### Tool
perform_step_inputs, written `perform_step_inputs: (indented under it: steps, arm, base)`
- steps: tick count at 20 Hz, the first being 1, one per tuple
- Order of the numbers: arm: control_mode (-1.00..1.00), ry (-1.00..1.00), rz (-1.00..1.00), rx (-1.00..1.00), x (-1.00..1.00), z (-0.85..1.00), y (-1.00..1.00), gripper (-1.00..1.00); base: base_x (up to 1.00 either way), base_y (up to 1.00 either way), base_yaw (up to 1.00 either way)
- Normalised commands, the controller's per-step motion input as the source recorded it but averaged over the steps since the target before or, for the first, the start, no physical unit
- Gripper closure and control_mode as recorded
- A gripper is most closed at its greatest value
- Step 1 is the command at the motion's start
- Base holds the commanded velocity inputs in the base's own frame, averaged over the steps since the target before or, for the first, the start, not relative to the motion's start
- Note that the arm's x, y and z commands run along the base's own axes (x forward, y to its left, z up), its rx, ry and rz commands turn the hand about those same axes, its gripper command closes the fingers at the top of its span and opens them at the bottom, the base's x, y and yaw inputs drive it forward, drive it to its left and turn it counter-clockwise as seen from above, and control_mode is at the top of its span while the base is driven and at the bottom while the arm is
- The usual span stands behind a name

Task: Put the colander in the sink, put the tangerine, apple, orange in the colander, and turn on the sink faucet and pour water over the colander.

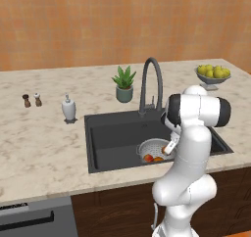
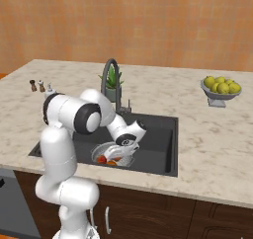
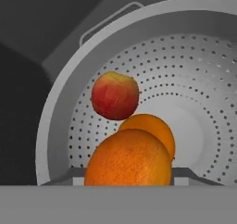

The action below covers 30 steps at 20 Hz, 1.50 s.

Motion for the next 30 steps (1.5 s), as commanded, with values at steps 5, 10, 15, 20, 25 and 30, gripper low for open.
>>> perform_step_inputs:
  steps: [5, 10, 15, 20, 25, 30]
  arm:
    - [-1.00, 0.00, 0.00, 0.00, 0.15, -0.15, 0.00, 1.00]
    - [-1.00, 0.00, 0.00, 0.00, 0.10, -0.07, 0.00, 1.00]
    - [-1.00, 0.00, 0.02, 0.00, -0.11, 0.00, 0.07, -1.00]
    - [-1.00, -0.01, 0.01, 0.00, -0.24, 0.27, 0.00, -1.00]
    - [-1.00, -0.07, 0.00, 0.00, -0.23, 0.55, 0.09, -1.00]
    - [-1.00, -0.11, 0.00, 0.00, -0.27, 0.71, 0.04, -1.00]
  base:
    - [0.00, 0.00, 0.00]
    - [0.00, 0.00, 0.00]
    - [0.00, 0.00, 0.00]
    - [0.00, 0.00, 0.00]
    - [0.00, 0.00, 0.00]
    - [0.00, 0.00, 0.00]
